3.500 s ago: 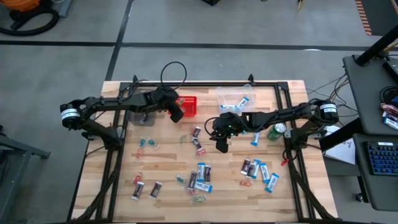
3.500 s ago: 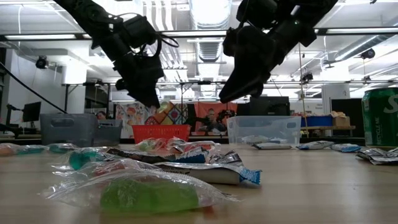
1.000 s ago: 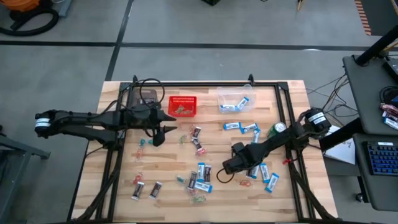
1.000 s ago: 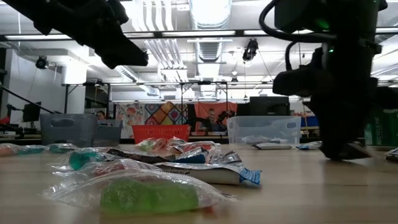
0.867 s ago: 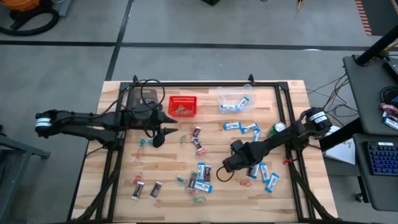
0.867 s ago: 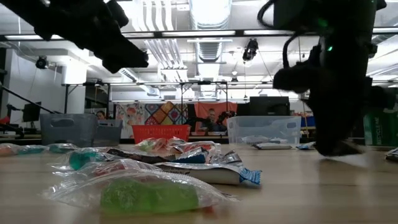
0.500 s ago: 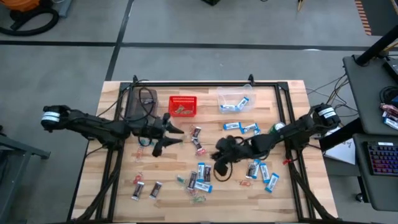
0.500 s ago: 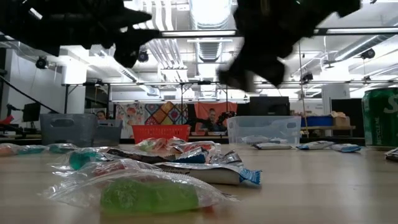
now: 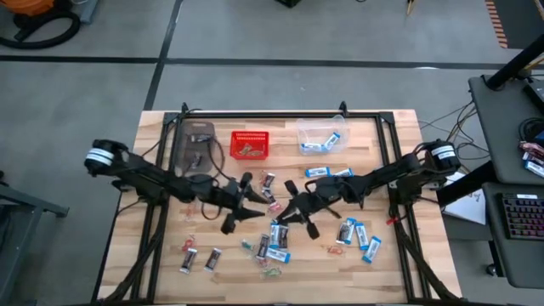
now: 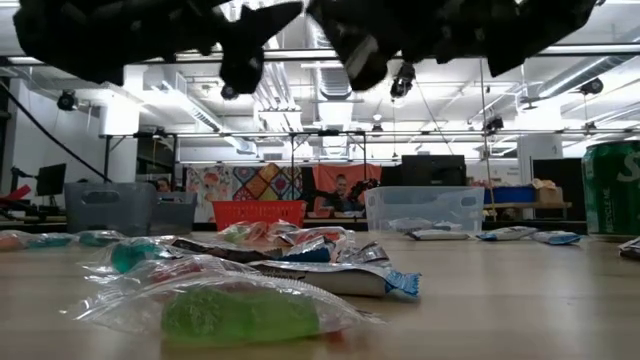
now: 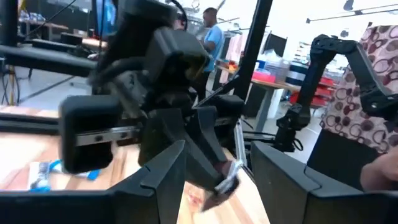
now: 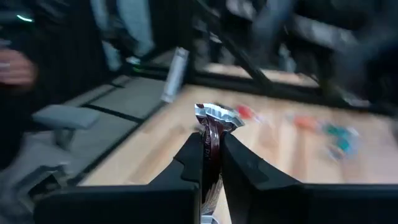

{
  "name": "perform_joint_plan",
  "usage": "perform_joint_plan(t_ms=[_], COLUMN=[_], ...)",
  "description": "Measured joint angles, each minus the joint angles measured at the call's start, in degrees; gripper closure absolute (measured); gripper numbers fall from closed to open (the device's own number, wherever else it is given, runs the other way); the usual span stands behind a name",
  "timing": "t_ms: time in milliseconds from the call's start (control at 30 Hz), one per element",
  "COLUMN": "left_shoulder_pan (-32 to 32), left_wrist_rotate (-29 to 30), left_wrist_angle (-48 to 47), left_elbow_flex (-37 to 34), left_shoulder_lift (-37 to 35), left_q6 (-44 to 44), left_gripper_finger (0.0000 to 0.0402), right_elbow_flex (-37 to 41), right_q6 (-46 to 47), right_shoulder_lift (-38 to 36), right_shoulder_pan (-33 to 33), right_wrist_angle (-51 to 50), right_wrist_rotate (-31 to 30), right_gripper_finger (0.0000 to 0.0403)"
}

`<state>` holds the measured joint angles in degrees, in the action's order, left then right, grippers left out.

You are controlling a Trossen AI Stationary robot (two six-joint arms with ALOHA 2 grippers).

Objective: Sort candy
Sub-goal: Put the brown chocolate into the black bin

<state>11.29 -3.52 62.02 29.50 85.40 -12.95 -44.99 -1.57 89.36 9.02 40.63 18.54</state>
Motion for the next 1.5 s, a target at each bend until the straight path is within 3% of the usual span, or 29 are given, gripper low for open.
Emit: perform_joint_plan(t_ms=[133, 267, 467, 700, 967, 1200, 1500], left_shoulder_pan=[0.7, 1.2, 1.7, 1.7, 1.8, 1.6, 1.6], left_wrist_rotate=[0.4, 0.5, 0.4, -2.6, -11.3, -5.1, -3.2], left_wrist_angle=[-0.2, -0.3, 0.1, -0.6, -0.7, -0.7, -0.7], left_elbow_flex=[2.7, 5.2, 10.3, 11.3, 10.2, 11.2, 13.2], left_shoulder_lift=[4.7, 8.7, 13.9, 14.9, 14.1, 14.0, 14.0], left_q6=[0.0, 0.0, 0.6, 0.8, 0.4, 1.7, 2.9], left_gripper_finger=[0.0238, 0.0238, 0.0238, 0.0238, 0.0238, 0.0238, 0.0238], right_elbow_flex=[0.5, 0.4, 0.4, 0.4, 0.4, 0.4, 0.4], right_q6=[-2.9, -4.6, -4.8, -4.0, -2.8, -2.4, -2.4], right_shoulder_lift=[0.0, 0.2, 0.0, 0.3, -0.7, -0.4, -0.4], right_shoulder_pan=[0.0, -0.3, -0.6, -0.5, -1.8, -2.5, -2.7], right_wrist_angle=[3.7, 9.2, 11.0, 13.3, 13.7, 13.6, 13.0], right_wrist_rotate=[8.0, 11.5, 11.9, 11.9, 11.4, 7.9, 6.3], right_gripper_finger=[0.038, 0.038, 0.038, 0.038, 0.038, 0.038, 0.038])
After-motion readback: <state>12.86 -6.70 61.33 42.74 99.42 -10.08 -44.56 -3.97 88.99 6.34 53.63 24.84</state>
